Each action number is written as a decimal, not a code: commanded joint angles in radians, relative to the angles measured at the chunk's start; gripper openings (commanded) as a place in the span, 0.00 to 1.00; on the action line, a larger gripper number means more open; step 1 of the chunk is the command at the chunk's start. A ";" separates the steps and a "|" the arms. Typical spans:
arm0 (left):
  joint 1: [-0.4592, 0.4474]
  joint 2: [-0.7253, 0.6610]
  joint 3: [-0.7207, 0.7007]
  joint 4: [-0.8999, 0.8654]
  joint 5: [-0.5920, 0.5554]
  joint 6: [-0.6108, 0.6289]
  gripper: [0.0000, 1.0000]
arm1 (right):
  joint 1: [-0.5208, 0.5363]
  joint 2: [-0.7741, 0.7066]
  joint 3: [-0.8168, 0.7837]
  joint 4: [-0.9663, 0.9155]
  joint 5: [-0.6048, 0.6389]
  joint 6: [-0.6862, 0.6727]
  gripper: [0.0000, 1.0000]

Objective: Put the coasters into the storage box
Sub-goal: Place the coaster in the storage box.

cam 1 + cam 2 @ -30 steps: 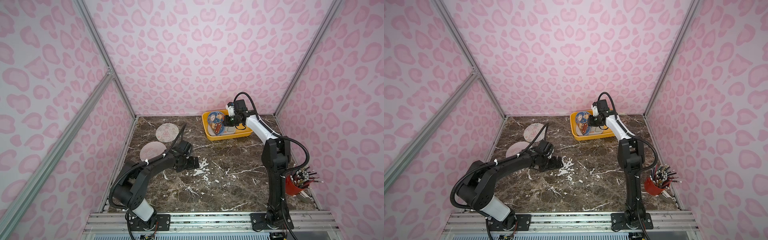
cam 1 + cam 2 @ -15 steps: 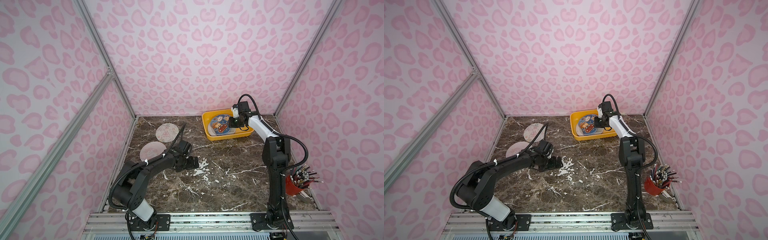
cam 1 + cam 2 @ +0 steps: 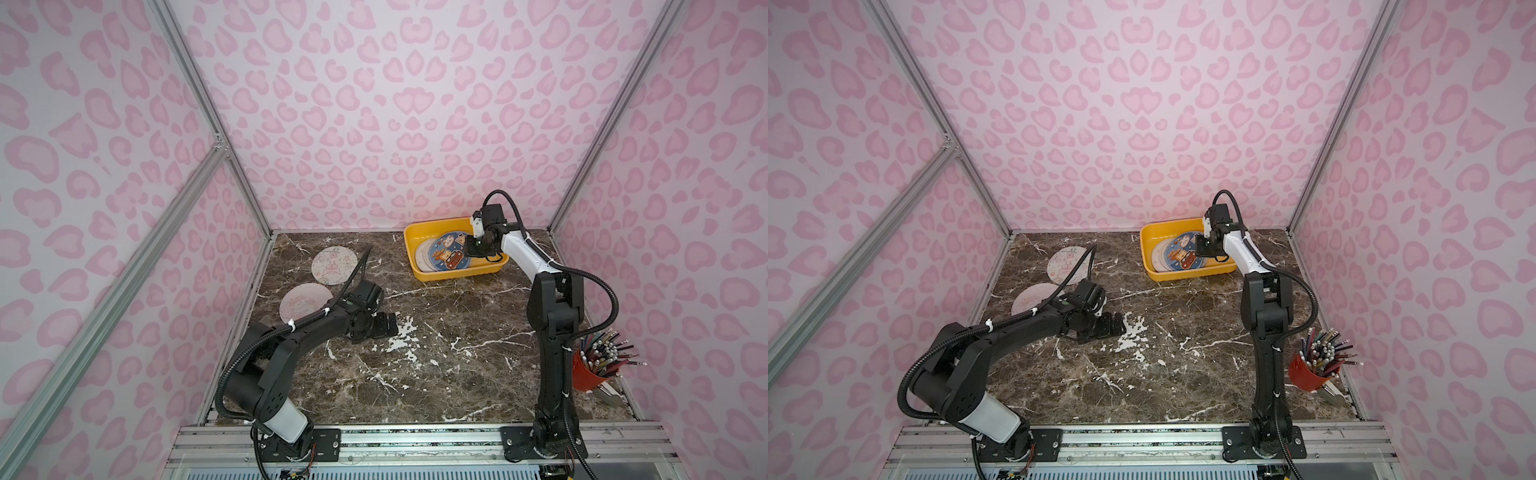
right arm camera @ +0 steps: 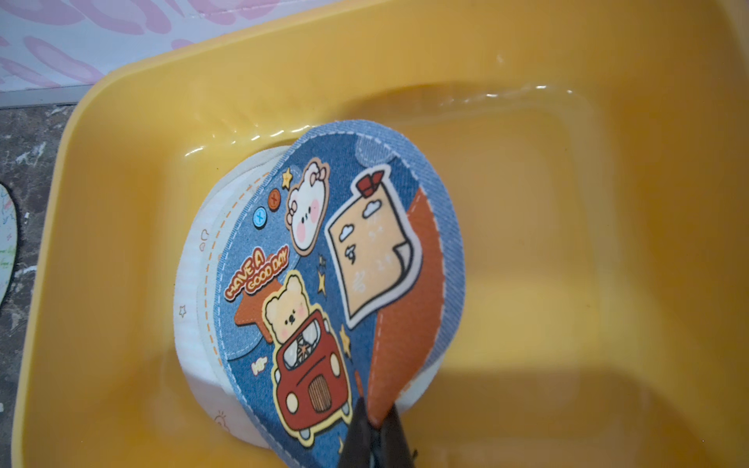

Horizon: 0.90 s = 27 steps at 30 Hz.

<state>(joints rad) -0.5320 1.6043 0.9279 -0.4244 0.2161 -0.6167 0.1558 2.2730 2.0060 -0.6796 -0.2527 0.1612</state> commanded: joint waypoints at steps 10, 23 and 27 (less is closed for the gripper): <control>0.001 -0.013 0.008 -0.013 -0.009 0.010 1.00 | 0.001 -0.006 -0.006 -0.013 0.079 -0.008 0.48; 0.019 -0.026 0.013 -0.036 -0.039 0.011 1.00 | 0.020 -0.106 -0.118 0.032 0.026 0.006 0.62; 0.068 -0.046 0.027 -0.072 -0.069 0.032 1.00 | 0.053 -0.178 -0.223 0.065 -0.012 0.010 0.71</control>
<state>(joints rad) -0.4889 1.5734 0.9394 -0.4603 0.1829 -0.6090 0.1917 2.1231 1.8286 -0.6495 -0.2283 0.1654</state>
